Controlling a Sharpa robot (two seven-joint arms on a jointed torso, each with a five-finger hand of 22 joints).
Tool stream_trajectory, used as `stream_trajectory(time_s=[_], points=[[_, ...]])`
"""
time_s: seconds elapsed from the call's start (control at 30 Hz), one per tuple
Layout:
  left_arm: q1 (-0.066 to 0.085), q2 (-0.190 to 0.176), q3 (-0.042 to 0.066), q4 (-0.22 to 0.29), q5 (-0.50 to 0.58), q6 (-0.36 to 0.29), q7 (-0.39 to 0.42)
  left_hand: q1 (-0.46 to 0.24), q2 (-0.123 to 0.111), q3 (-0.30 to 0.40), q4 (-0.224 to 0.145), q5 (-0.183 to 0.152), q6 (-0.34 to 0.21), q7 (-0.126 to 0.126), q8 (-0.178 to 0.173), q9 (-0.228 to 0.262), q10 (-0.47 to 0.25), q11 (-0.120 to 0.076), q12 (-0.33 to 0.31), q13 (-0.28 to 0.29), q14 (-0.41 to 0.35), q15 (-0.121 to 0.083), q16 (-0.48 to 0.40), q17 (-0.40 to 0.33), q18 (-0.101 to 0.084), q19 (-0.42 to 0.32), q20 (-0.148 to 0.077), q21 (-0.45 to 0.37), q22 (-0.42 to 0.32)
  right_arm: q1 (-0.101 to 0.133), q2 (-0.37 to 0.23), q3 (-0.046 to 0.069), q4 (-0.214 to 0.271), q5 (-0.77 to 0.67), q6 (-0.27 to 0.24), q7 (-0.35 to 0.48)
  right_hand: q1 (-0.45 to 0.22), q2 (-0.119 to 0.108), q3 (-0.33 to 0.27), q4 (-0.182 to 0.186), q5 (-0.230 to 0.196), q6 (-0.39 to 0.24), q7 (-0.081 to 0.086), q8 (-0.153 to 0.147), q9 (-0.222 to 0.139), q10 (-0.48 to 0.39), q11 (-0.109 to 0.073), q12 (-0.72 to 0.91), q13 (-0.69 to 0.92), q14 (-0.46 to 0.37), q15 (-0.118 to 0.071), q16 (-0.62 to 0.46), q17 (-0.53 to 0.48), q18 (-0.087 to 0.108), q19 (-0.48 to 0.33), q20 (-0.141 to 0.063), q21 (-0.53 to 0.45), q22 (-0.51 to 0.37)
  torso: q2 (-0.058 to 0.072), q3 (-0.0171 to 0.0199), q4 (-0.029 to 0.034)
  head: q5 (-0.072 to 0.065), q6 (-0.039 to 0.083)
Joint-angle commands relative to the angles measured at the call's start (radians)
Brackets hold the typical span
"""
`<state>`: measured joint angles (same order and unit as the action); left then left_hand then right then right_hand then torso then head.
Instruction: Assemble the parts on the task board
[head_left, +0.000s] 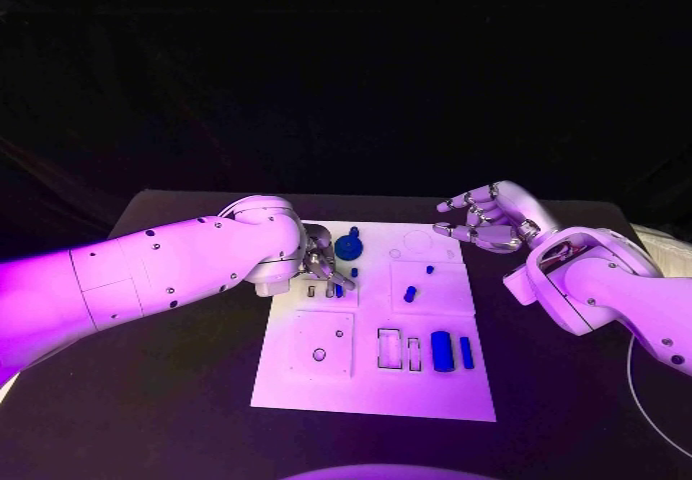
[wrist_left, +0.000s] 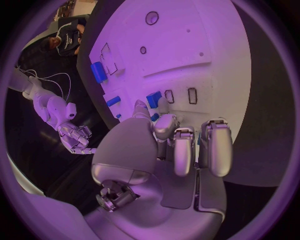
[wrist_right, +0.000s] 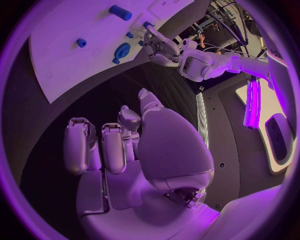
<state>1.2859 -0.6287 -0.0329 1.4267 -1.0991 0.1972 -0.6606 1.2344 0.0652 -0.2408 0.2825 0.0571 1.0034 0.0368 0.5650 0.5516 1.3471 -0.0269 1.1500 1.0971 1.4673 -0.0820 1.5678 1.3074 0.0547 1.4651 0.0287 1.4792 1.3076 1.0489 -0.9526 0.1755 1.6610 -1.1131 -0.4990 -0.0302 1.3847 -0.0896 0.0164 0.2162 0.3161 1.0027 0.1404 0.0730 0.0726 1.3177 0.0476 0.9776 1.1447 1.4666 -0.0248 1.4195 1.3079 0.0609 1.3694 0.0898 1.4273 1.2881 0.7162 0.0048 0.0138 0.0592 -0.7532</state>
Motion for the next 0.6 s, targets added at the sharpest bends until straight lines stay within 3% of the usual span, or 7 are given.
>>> stream_trajectory(time_s=[0.03, 0.33, 0.6], points=[[0.001, 0.005, 0.0, -0.001, 0.003, 0.022, -0.002, 0.014, 0.0, 0.009, -0.003, 0.004, -0.008, -0.001, 0.008, 0.005, 0.002, -0.005, 0.001, -0.002, 0.104, -0.004, 0.003, 0.263, -0.017, 0.016, -0.002, 0.005, 0.094, -0.001, 0.001, 0.0, -0.002, -0.012, 0.017, 0.0, 0.011, -0.001, 0.0, -0.007, 0.004, 0.007, -0.003, 0.001, 0.001, -0.004, 0.001, -0.003, 0.0, 0.052, 0.002, -0.004, 0.017, 0.006, -0.004, 0.0, -0.006, -0.001, 0.0, 0.0001, 0.0007, 0.0, -0.001], [0.001, 0.011, 0.001, -0.008, 0.012, 0.031, -0.003, 0.094, 0.033, 0.07, -0.032, 0.005, -0.023, -0.005, 0.014, 0.029, 0.0, -0.009, -0.001, -0.003, 0.104, -0.007, 0.003, 0.263, -0.017, 0.015, -0.004, 0.005, 0.096, -0.003, 0.003, 0.0, -0.003, -0.013, 0.023, 0.0, 0.02, -0.001, 0.002, -0.012, 0.01, 0.007, -0.003, 0.001, 0.0, -0.004, 0.001, -0.002, -0.002, 0.052, 0.002, -0.004, 0.017, 0.006, -0.004, -0.001, -0.007, -0.001, 0.001, 0.0004, 0.0001, -0.001, -0.004], [0.001, 0.014, 0.001, -0.014, 0.014, 0.046, -0.004, 0.202, 0.035, 0.16, -0.091, 0.006, -0.039, -0.01, -0.004, 0.033, -0.006, -0.014, -0.01, -0.008, 0.104, -0.012, 0.003, 0.263, -0.017, 0.013, -0.009, 0.004, 0.097, -0.004, 0.003, 0.0, -0.001, -0.017, 0.026, -0.001, 0.027, -0.002, 0.004, -0.017, 0.013, 0.008, -0.003, 0.001, 0.0, -0.003, 0.0, 0.001, -0.001, 0.052, 0.002, -0.005, 0.017, 0.006, -0.004, -0.001, -0.007, -0.002, 0.001, 0.0011, 0.0009, -0.001, -0.009]])
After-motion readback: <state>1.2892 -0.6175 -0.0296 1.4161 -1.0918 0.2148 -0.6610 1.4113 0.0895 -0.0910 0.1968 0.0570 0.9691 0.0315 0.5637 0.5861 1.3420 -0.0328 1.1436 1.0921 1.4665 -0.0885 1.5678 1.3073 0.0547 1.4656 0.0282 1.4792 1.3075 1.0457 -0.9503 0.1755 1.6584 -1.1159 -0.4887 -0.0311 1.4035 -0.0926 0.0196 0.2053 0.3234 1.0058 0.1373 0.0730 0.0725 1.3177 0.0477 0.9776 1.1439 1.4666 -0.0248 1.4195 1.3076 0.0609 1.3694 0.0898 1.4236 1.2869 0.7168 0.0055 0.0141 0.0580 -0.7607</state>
